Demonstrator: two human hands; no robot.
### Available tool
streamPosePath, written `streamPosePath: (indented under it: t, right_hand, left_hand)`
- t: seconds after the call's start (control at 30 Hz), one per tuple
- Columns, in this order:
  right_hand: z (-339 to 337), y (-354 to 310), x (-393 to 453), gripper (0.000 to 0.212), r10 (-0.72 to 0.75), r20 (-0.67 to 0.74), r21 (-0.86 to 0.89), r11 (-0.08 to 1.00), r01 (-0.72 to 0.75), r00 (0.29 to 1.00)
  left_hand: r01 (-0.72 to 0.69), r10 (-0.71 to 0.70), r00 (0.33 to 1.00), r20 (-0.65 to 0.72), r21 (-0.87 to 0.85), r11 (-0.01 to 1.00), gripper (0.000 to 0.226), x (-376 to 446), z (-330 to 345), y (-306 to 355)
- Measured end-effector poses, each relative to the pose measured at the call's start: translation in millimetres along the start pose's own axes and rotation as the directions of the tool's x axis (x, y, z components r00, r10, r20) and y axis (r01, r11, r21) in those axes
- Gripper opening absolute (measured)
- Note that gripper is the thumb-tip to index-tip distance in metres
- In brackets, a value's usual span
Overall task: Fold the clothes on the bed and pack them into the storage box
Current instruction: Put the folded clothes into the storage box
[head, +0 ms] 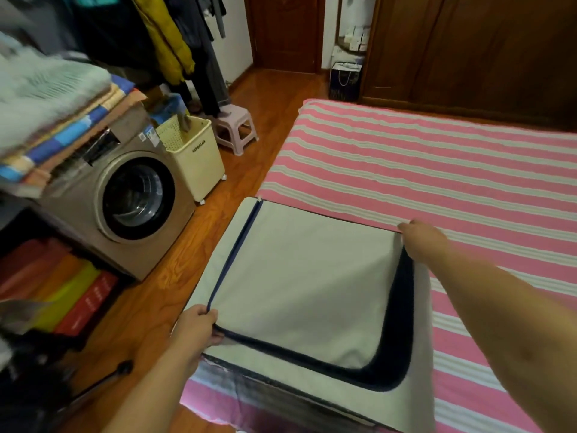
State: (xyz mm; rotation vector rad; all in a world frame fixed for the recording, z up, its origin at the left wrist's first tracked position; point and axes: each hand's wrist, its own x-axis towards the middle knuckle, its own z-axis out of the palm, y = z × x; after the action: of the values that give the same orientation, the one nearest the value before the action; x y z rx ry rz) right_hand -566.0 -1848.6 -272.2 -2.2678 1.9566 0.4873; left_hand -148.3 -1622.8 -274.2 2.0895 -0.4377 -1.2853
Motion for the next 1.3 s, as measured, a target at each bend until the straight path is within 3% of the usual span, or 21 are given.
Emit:
streamPosePath:
  t: [0.13, 0.37, 0.57, 0.77, 0.9, 1.1, 1.3]
  right_hand:
    - [2.0, -1.8, 11.2, 0.024, -0.007, -0.013, -0.072, 0.997, 0.006, 1.0]
    - [5.4, -8.6, 18.0, 0.023, 0.052, -0.049, -0.123, 0.991, -0.058, 0.997]
    - [2.6, -12.1, 10.8, 0.013, 0.132, -0.114, 0.033, 0.991, -0.129, 0.985]
    - [25.5, -23.5, -45.0, 0.012, 0.165, -0.152, 0.151, 0.978, -0.142, 0.974]
    - [52.5, -50.1, -131.0, 0.013, 0.203, -0.09, 0.269, 0.948, -0.172, 0.975]
    - [84.6, -105.4, -248.6, 0.02, 0.311, 0.125, 0.358, 0.871, -0.335, 0.942]
    - [63.1, -200.4, -245.8, 0.016, 0.271, 0.203, 0.485, 0.807, -0.337, 0.941]
  left_hand:
    - [0.039, -0.039, 0.999, 0.009, -0.005, 0.999, 0.017, 3.3, 1.5, 1.4]
    - [0.081, -0.082, 0.996, 0.02, 0.014, 0.997, 0.017, 6.6, 1.3, 6.7]
    - [0.093, -0.096, 0.995, 0.028, 0.08, 0.992, 0.021, 3.9, 5.6, 12.5]
    - [0.121, -0.121, 0.992, 0.048, -0.001, 0.993, 0.018, 0.8, 0.2, 10.0]
    - [0.088, -0.086, 0.994, 0.068, -0.029, 0.996, 0.013, 2.8, -5.2, 2.5]
    - [0.084, -0.077, 0.988, 0.136, -0.048, 0.995, 0.01, 6.7, -14.6, -0.4]
    - [0.086, -0.088, 0.971, 0.223, 0.021, 0.996, 0.015, 13.8, -23.9, 0.7]
